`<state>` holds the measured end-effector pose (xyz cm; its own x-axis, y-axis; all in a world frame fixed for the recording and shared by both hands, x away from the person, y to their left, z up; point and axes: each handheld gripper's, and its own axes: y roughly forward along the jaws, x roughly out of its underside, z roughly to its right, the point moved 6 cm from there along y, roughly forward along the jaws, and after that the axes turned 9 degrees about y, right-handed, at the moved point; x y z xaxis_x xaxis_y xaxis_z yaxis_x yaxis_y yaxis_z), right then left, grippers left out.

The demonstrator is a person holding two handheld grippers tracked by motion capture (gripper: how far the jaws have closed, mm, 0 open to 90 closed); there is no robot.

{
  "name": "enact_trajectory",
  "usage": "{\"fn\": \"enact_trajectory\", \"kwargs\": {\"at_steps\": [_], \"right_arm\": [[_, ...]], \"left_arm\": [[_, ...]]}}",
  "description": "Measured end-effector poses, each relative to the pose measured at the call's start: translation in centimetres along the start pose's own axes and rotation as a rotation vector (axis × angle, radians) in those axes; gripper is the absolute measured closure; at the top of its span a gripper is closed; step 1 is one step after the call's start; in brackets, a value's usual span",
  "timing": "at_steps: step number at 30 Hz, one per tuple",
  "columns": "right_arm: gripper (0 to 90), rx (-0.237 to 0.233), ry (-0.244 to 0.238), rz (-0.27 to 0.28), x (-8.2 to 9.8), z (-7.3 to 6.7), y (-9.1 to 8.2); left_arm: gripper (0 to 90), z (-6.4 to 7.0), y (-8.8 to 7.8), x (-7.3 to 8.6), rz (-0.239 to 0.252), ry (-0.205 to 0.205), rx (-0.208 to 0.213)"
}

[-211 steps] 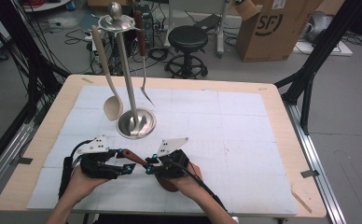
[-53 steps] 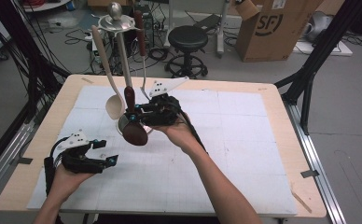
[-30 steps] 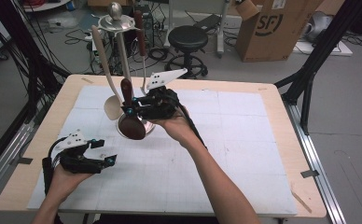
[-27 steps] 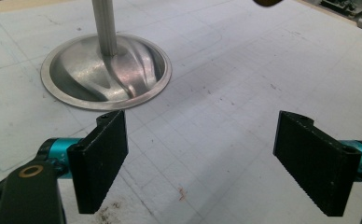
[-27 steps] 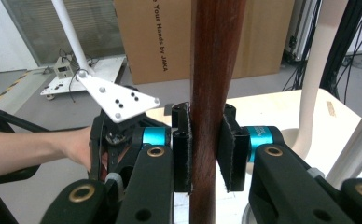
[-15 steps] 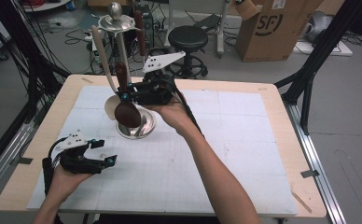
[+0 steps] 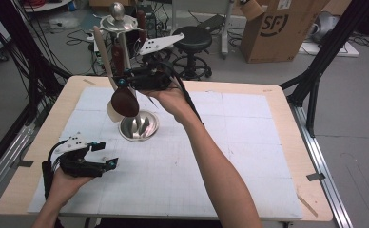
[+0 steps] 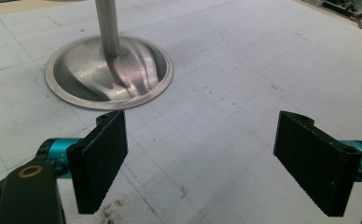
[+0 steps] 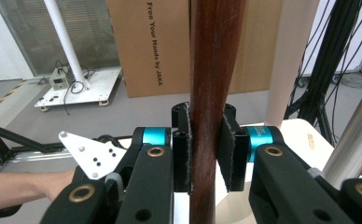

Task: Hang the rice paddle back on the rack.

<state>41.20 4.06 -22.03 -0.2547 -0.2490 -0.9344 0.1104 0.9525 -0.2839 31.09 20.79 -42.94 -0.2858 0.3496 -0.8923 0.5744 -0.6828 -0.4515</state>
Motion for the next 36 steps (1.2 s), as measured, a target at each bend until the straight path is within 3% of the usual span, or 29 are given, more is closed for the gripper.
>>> {"fn": "enact_trajectory", "kwargs": {"at_steps": [13, 29, 36], "right_arm": [[77.4, 0.006, 0.011, 0.010, -1.7, 1.2, 0.3], [76.9, 0.051, 0.044, 0.012, -1.8, 2.9, 0.7], [72.3, 0.075, 0.060, 0.036, -1.9, 3.2, 0.5]], "left_arm": [[18.1, 0.0, -0.1, 0.1, 0.001, -0.004, 0.006], [18.1, 0.0, 0.0, 0.1, 0.001, -0.001, 0.008], [18.1, 0.0, -0.1, 0.1, 0.002, -0.005, 0.011]]}}
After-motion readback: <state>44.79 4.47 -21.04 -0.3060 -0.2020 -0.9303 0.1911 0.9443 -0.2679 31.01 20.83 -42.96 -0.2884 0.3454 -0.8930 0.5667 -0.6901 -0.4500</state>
